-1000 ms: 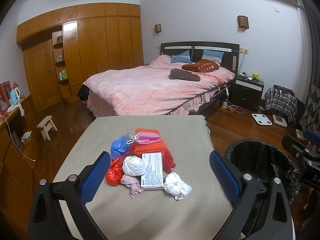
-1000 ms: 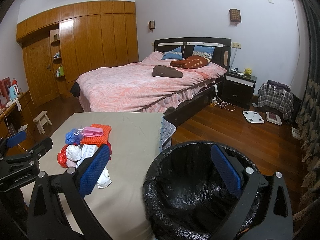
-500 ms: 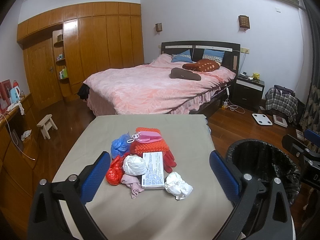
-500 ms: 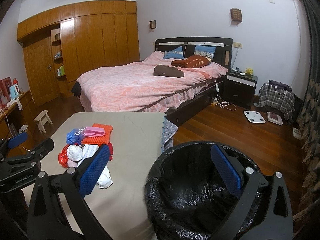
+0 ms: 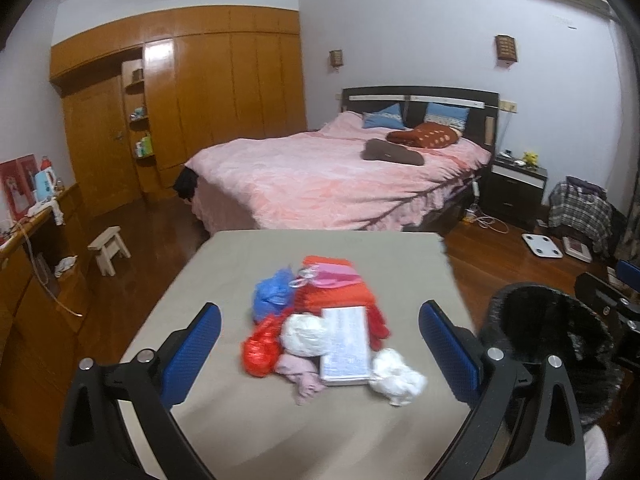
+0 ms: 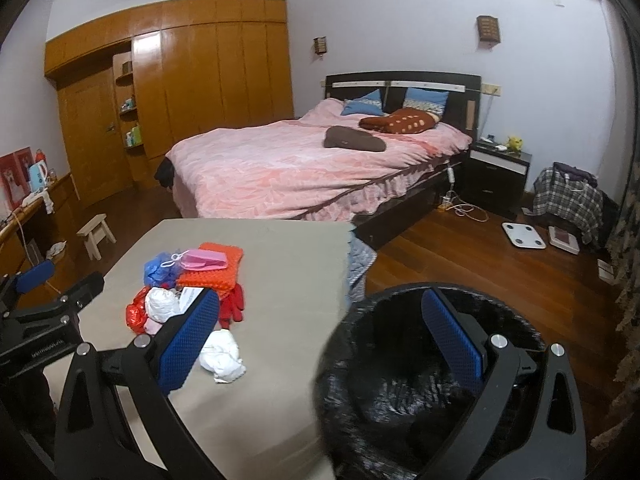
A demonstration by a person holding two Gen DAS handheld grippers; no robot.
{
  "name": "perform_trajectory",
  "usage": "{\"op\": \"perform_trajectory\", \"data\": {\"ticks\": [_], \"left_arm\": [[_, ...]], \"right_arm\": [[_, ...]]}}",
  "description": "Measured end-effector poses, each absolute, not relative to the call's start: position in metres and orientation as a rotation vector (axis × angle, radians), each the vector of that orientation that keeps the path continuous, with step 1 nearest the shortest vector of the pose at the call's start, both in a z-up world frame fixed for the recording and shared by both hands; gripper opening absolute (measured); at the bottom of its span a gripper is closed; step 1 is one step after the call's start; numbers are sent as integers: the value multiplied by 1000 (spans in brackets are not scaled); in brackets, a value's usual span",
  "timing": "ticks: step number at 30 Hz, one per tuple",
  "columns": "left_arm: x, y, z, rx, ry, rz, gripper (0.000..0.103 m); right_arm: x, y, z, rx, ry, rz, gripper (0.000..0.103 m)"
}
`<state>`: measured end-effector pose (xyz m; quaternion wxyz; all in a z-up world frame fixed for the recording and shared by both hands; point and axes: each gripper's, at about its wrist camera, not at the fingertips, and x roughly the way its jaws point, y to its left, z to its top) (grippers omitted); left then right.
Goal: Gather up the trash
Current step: 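Grasp the white tissue ball with the right gripper while the left gripper grasps another tissue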
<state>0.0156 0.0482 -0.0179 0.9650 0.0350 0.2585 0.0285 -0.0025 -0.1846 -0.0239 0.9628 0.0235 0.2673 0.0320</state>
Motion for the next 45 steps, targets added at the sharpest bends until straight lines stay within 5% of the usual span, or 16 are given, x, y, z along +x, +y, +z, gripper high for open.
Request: {"op": "perform_trajectory", "data": {"ticks": [14, 21, 29, 36, 45], "left_arm": [[41, 132, -82, 12, 613, 144, 97], [54, 141, -109, 4, 658, 140, 96], [63, 135, -124, -7, 685, 100, 92], [68, 126, -128, -7, 694, 72, 91], [82, 112, -126, 2, 685, 31, 82]], "right_arm": [[56, -104, -111, 35, 655, 219, 98], [79, -77, -160, -6, 772, 246, 79], [86, -65, -184, -45, 855, 280, 78], [86, -57, -189, -24, 896, 404, 44], [88, -74, -167, -19, 857, 384, 35]]}}
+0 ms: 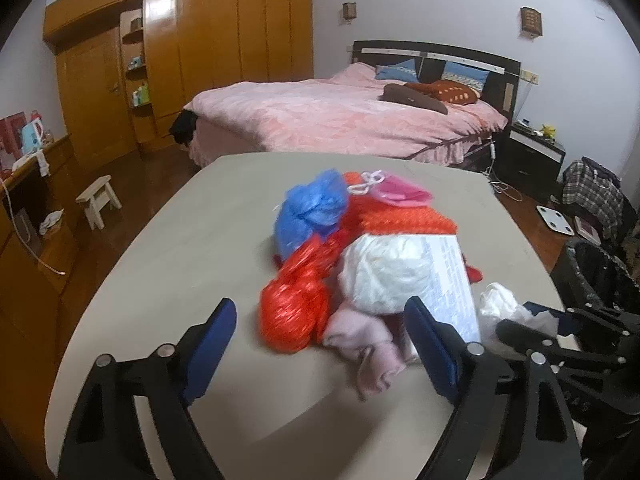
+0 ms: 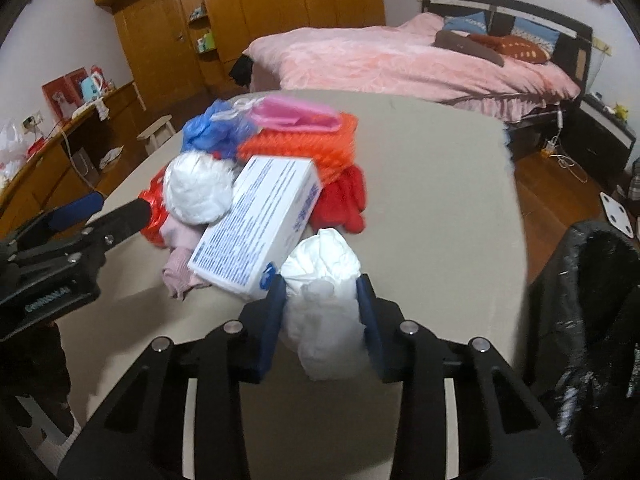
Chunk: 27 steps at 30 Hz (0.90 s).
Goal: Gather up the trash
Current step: 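Grasp the white tissue ball with the right gripper while the left gripper grasps another tissue, then carry both tissues over the black bin and open both grippers to drop them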
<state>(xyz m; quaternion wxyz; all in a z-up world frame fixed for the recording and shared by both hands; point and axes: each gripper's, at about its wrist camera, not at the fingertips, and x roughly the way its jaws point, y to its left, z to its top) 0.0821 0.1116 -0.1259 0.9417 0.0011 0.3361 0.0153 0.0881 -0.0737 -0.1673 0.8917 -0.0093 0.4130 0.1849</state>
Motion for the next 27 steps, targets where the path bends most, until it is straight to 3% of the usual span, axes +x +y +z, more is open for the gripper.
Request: {"op": "perform_trajectory", "data": {"ticks": [7, 13, 18, 27], "left_arm": [[102, 97, -125, 3, 673, -13, 67], [115, 84, -133, 36, 671, -23, 61], [116, 72, -136, 60, 664, -67, 38], [105, 65, -135, 73, 640, -52, 30]], "right_arm": [[96, -88, -152, -36, 809, 350, 35], [103, -93, -153, -22, 811, 355, 35], [103, -94, -154, -8, 819, 360, 35], [100, -100, -145, 10, 796, 359, 35]]}}
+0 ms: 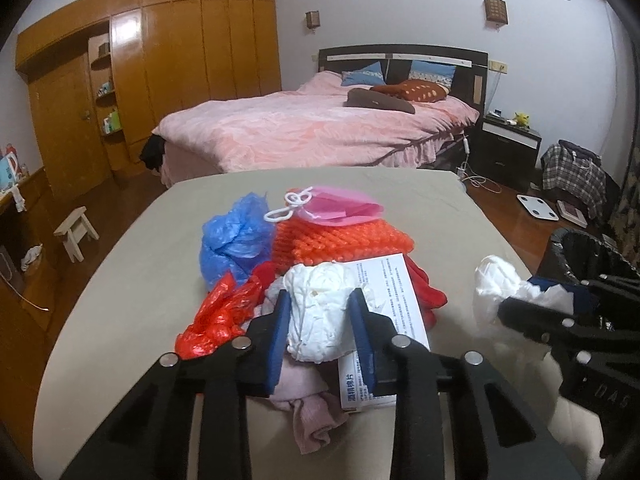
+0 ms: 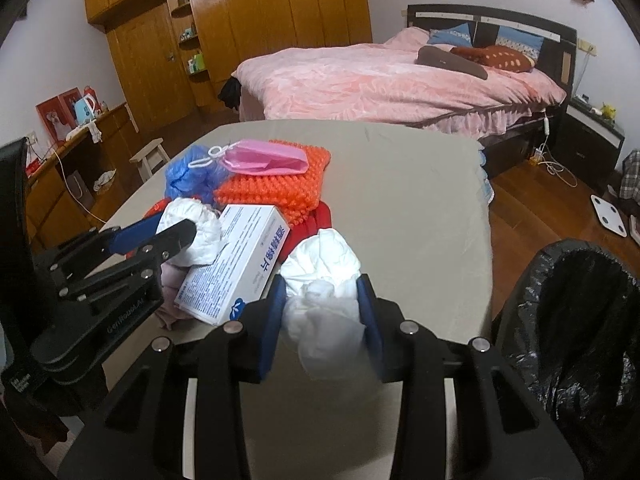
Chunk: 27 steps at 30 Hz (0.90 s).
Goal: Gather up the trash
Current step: 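Carry both tissues over the black bin and open both grippers to drop them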
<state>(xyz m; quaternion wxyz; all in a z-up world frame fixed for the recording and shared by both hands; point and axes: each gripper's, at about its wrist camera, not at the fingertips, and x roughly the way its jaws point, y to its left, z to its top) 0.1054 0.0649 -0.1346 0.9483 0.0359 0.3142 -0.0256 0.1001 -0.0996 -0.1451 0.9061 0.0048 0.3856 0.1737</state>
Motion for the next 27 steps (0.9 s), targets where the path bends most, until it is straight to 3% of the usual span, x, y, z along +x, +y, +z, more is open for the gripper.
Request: {"op": "perform_trajectory", "data": {"ticks": [14, 27], "left_arm": [[88, 49, -82, 41, 546, -111, 29], [83, -61, -70, 50, 543, -393, 29]], "right_arm": [[85, -131, -100, 58, 695, 321, 35], [45, -254, -78, 113, 640, 58, 35]]}}
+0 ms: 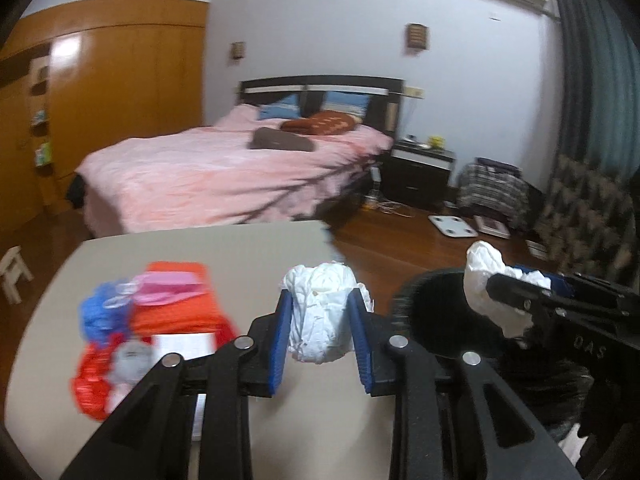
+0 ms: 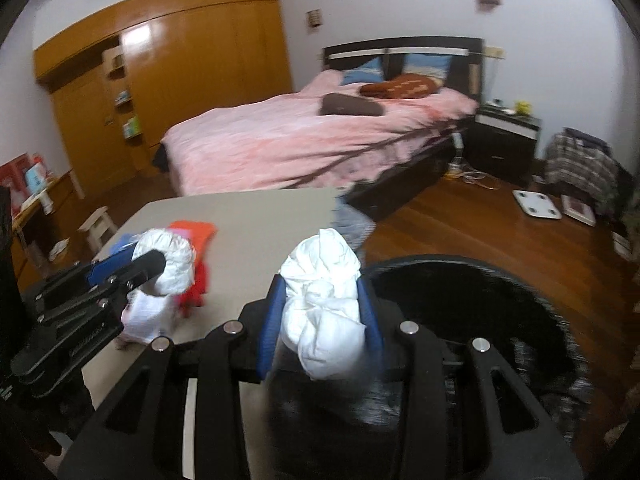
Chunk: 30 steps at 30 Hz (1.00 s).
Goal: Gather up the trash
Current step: 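Carry both tissues over the black bin and open both grippers to drop them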
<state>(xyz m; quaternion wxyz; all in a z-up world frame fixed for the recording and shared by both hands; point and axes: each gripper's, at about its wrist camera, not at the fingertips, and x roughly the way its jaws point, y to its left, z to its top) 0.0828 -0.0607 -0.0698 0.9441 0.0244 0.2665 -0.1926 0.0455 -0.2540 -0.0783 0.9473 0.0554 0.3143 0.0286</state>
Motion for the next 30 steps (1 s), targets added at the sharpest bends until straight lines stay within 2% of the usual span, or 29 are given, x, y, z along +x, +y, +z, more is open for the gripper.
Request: {"op": "perform_trajectory", "data": {"ticks": [7, 10, 11, 14, 20, 23, 30], "left_arm": [[80, -128, -78, 54, 566, -538, 29], [84, -150, -84, 42, 590, -595, 31], [84, -156, -86, 37, 595, -607, 35], [86, -163, -91, 23, 609, -626, 52], [85, -135, -93, 41, 592, -554, 68], [86, -109, -89, 48, 577, -475, 79], [86, -32, -83, 42, 553, -288, 86]], "right_arm": [[23, -315, -85, 125, 635, -92, 36], [17, -334, -90, 127, 639, -143, 42], [15, -338, -92, 129, 639, -161, 43], [8, -346, -96, 129, 633, -202, 61], [9, -342, -94, 119, 598, -218, 90], [11, -330, -91, 107, 582, -205, 96], [34, -277, -91, 118, 583, -85, 97]]}}
